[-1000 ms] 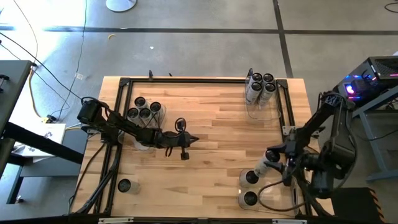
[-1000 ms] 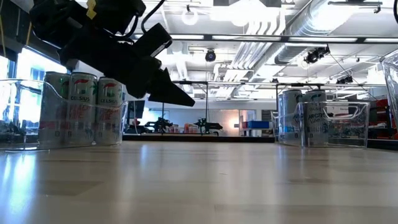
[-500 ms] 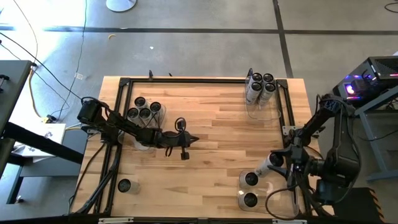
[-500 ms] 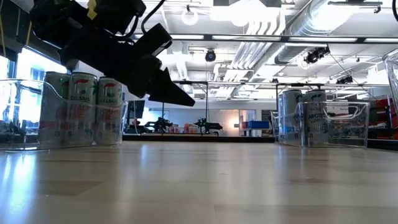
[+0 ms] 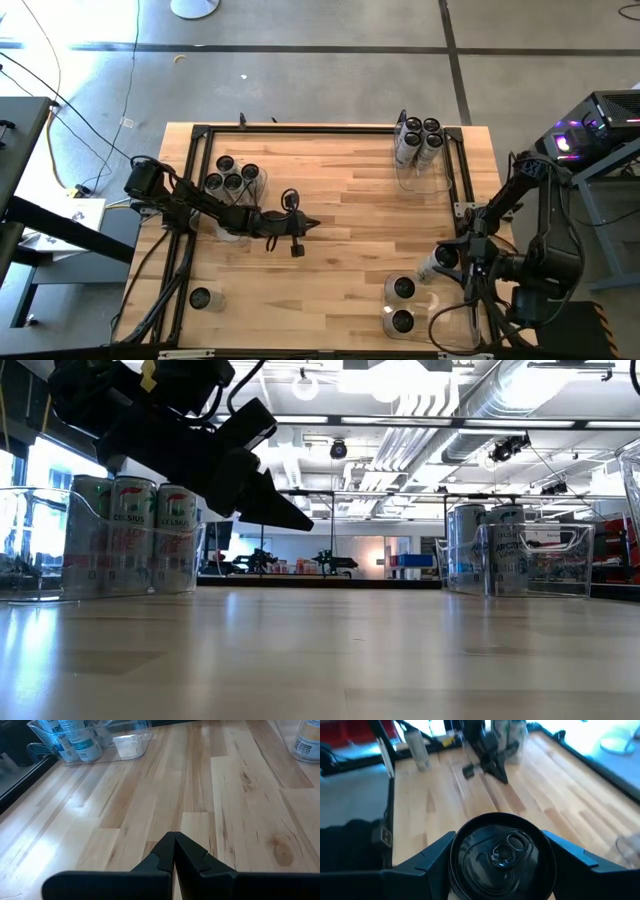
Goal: Sort soda cans
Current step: Put the white-yellow soda can into the bottom transparent bin
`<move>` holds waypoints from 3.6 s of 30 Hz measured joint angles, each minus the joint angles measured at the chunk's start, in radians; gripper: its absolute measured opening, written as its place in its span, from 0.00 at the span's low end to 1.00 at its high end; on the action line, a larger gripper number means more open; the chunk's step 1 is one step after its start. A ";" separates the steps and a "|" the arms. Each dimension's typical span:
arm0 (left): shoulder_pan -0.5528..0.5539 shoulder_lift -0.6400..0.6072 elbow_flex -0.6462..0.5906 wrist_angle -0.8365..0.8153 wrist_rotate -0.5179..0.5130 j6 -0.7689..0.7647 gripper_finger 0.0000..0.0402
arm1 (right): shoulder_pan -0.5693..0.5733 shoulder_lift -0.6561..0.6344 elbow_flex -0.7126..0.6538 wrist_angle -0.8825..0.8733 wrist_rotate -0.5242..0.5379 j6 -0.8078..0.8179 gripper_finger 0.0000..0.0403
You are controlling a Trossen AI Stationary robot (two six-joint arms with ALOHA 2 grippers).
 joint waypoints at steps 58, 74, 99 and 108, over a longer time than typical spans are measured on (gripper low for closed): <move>0.007 -0.005 0.002 0.065 -0.002 0.000 0.00 | 0.085 0.099 -0.234 0.231 -0.061 0.288 0.59; 0.008 -0.006 0.001 0.080 -0.004 0.018 0.00 | 0.052 0.430 -0.273 0.326 0.058 0.290 0.59; 0.008 -0.006 0.001 0.097 -0.005 0.026 0.00 | 0.001 0.422 -0.278 0.134 0.076 0.413 0.87; 0.006 -0.076 0.001 0.094 0.000 0.037 0.00 | 0.007 0.256 -0.276 0.135 0.087 0.291 0.88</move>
